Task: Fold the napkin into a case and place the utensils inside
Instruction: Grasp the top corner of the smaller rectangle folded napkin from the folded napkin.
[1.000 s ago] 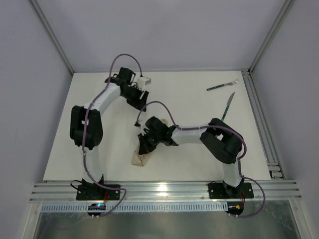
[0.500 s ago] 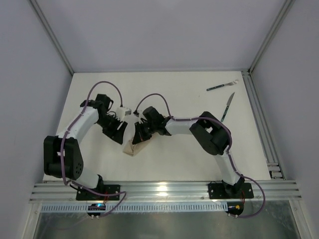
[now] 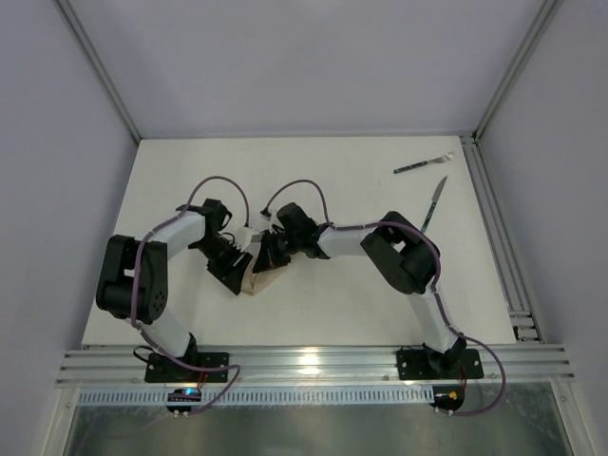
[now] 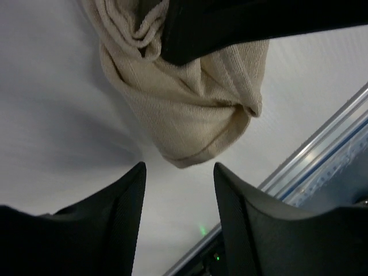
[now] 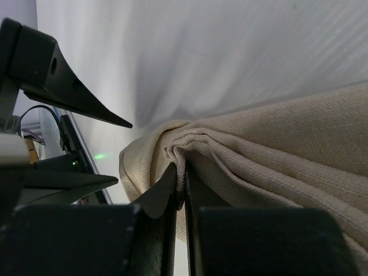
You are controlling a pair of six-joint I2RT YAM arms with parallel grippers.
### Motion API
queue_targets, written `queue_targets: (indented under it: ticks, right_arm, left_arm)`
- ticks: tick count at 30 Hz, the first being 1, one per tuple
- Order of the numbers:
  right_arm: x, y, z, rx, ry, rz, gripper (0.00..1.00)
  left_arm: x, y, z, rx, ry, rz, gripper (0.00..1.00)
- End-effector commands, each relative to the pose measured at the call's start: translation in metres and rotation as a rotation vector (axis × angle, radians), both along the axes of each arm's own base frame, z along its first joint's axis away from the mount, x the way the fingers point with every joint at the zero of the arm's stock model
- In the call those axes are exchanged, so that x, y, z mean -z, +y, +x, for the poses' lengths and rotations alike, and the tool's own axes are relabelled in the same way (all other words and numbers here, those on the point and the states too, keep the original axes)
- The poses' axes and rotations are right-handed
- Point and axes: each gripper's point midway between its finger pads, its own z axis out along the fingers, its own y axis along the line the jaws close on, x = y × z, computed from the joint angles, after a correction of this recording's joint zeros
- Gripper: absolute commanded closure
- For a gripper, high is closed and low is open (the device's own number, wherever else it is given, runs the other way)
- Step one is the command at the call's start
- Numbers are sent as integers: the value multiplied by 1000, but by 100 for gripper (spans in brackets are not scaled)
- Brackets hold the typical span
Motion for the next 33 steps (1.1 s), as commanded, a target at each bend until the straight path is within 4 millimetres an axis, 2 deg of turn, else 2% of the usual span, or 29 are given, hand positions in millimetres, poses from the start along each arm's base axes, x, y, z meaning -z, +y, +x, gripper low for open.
queue_targets:
  ticks: [1, 4, 7, 9, 10, 16, 23, 28, 33]
  right_arm:
    - [-12, 4, 4, 13, -5, 57, 96]
    - [-13, 5, 5, 6, -7, 66, 96]
    - [-13, 6, 3, -5, -4, 69, 96]
    - [-13, 6, 1, -14, 0, 72, 96]
    - [-13, 6, 0, -18, 3, 75, 96]
    - [-20, 10, -7, -40, 39, 122, 96]
    - [-22, 14, -8, -42, 65, 151, 96]
    - [-16, 10, -14, -42, 87, 140, 96]
    - [-14, 16, -23, -59, 116, 148, 96]
  left_arm:
    - [14, -10, 6, 39, -14, -10, 48]
    - [24, -8, 8, 37, -11, 18, 52]
    - [24, -11, 14, 26, -8, 16, 70]
    - [21, -13, 20, 13, -28, 15, 76]
    - [20, -14, 29, 6, -71, 11, 80]
    - [15, -24, 51, -7, -154, -17, 92]
    - [11, -25, 70, -20, -238, -16, 98]
    - [11, -22, 72, -21, -254, -3, 99]
    - [7, -19, 80, -23, -300, 18, 100]
